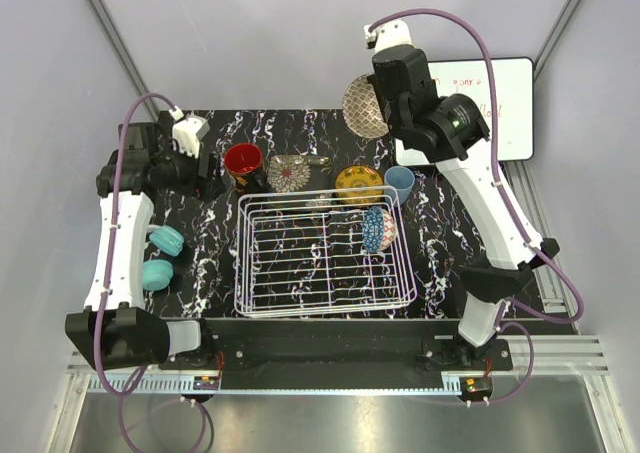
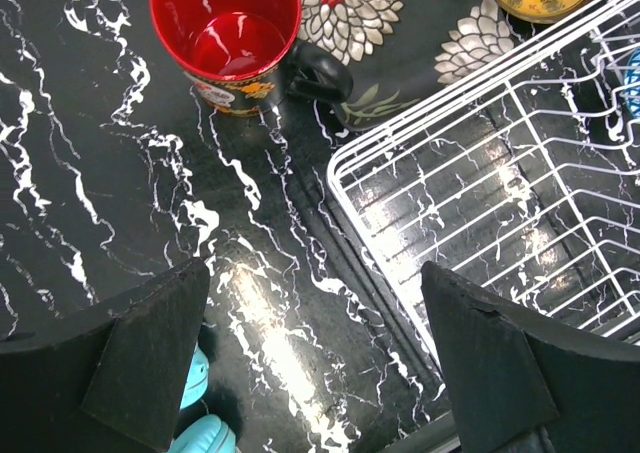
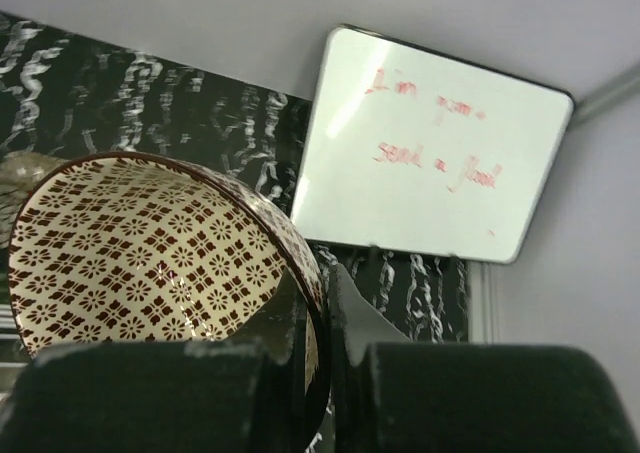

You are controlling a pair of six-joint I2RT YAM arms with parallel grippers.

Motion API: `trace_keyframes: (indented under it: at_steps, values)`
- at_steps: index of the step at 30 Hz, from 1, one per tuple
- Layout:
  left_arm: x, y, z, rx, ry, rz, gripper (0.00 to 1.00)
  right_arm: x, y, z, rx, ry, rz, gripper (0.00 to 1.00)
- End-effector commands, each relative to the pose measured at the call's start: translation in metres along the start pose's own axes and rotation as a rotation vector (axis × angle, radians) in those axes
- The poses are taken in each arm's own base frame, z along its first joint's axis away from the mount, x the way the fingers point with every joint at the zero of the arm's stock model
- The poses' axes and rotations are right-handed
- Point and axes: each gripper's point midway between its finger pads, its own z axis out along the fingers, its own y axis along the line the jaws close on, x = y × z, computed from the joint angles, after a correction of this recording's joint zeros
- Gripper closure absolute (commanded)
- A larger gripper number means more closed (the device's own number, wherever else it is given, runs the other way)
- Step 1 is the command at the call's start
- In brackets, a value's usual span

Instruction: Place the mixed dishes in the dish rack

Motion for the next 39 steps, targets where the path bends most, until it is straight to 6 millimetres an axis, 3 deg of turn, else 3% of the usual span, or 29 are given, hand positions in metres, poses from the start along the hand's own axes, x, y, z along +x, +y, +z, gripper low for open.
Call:
trace_keyframes:
  at_steps: [1, 3, 5, 6, 7, 8, 10, 12, 14, 15, 18, 20, 24, 29, 35, 39]
  values:
    - [-0.007, 0.005, -0.012, -0.037, 0.001, 0.020, 0.09, -0.037, 0.029, 0.002, -0.240, -0.153, -0.065, 1.00]
    - [-0.007, 0.005, -0.013, -0.041, 0.003, 0.020, 0.09, -0.038, 0.025, 0.007, -0.260, -0.155, -0.053, 1.00]
    - [-0.007, 0.005, -0.013, -0.041, 0.003, 0.017, 0.09, -0.030, 0.009, 0.023, -0.252, -0.128, -0.022, 1.00]
    - [-0.005, 0.004, -0.012, -0.036, 0.007, 0.008, 0.09, -0.029, 0.014, 0.027, -0.328, -0.131, -0.007, 1.00]
    - [-0.004, 0.004, -0.011, -0.032, 0.009, -0.002, 0.09, -0.025, 0.007, 0.036, -0.349, -0.115, 0.044, 1.00]
    - [-0.004, 0.004, -0.010, -0.028, 0.011, -0.005, 0.09, -0.019, -0.016, 0.052, -0.330, -0.094, 0.086, 1.00]
    - [-0.003, 0.001, -0.009, -0.017, 0.010, -0.011, 0.09, -0.010, -0.031, 0.060, -0.331, -0.068, 0.123, 1.00]
    - [-0.004, 0.002, -0.009, -0.018, 0.009, -0.010, 0.09, 0.005, -0.043, 0.067, -0.266, -0.038, 0.059, 1.00]
    - [-0.003, 0.003, -0.005, -0.016, 0.015, -0.028, 0.09, 0.018, -0.074, 0.079, -0.067, 0.003, 0.003, 1.00]
    - [-0.004, 0.003, -0.005, -0.009, 0.013, -0.031, 0.10, 0.027, -0.077, 0.080, -0.047, 0.025, -0.025, 1.00]
    - [-0.006, 0.002, -0.004, 0.000, 0.012, -0.031, 0.10, 0.037, -0.075, 0.061, -0.044, 0.052, -0.057, 1.00]
    - [-0.007, 0.005, -0.001, -0.001, 0.019, -0.036, 0.10, 0.051, -0.091, 0.054, 0.060, 0.093, -0.089, 1.00]
    - [-0.005, 0.003, 0.005, 0.036, 0.028, -0.065, 0.11, 0.088, -0.077, 0.021, 0.110, 0.197, -0.167, 1.00]
    - [-0.001, -0.002, 0.011, 0.077, 0.037, -0.091, 0.12, 0.111, -0.090, -0.016, 0.200, 0.250, -0.136, 1.00]
    - [0.008, -0.007, 0.014, 0.099, 0.042, -0.104, 0.14, 0.158, -0.063, -0.057, 0.210, 0.379, -0.246, 1.00]
    - [0.012, -0.009, 0.014, 0.098, 0.041, -0.103, 0.14, 0.168, -0.049, -0.065, 0.213, 0.372, -0.319, 1.00]
